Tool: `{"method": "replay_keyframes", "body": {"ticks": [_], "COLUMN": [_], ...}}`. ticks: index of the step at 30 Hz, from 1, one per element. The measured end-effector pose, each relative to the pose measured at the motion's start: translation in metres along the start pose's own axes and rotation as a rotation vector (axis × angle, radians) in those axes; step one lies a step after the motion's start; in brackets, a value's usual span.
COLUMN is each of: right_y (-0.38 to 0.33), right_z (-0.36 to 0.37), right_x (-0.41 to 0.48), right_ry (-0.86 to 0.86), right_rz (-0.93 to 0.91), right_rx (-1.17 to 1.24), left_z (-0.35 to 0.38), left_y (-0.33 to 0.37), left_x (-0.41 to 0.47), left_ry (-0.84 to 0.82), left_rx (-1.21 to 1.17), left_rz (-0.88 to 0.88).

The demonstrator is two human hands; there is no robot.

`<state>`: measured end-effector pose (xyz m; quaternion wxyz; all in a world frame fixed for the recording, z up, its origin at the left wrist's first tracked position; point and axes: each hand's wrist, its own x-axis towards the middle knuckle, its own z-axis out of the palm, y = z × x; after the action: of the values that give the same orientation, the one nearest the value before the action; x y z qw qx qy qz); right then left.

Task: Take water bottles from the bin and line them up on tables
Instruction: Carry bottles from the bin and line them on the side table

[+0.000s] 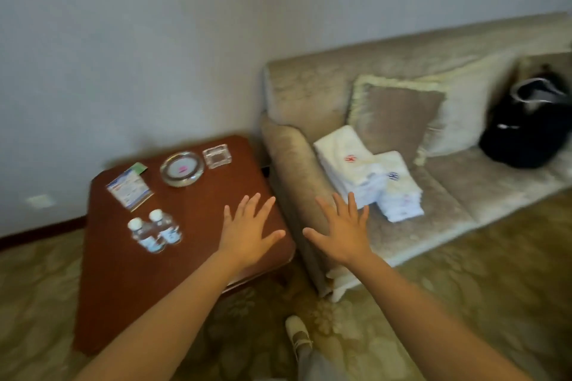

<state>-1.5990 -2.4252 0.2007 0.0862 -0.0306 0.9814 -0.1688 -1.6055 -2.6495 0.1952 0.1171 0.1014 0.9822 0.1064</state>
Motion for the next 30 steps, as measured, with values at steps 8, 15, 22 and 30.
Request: {"method": "replay_keyframes", "body": {"ticks": [8, 15, 22, 30], "right_y": [0.122, 0.211, 0.297, 0.394], "right_z": [-0.043, -0.074, -0.092, -0.100], "right_x": [-0.129, -0.253, -0.403, -0.595], "right_ry": [0.157, 0.264, 0.374, 0.489], "right_rz": [0.384, 0.683, 0.919, 1.181], "right_rx": [0.036, 0.046, 0.099, 0.077], "left_z": [0.014, 0.030, 0.077, 0.150], "left_y": [0.161, 0.311, 0.481, 0.669], "left_x": [0.000, -0.017, -0.087, -0.201], "left_ry": [-0.050, -0.090, -0.151, -0.168], "left_rx": [0.114, 0.153, 0.201, 0.209], "left_rz": [0.362, 0.693, 0.931, 1.209]}}
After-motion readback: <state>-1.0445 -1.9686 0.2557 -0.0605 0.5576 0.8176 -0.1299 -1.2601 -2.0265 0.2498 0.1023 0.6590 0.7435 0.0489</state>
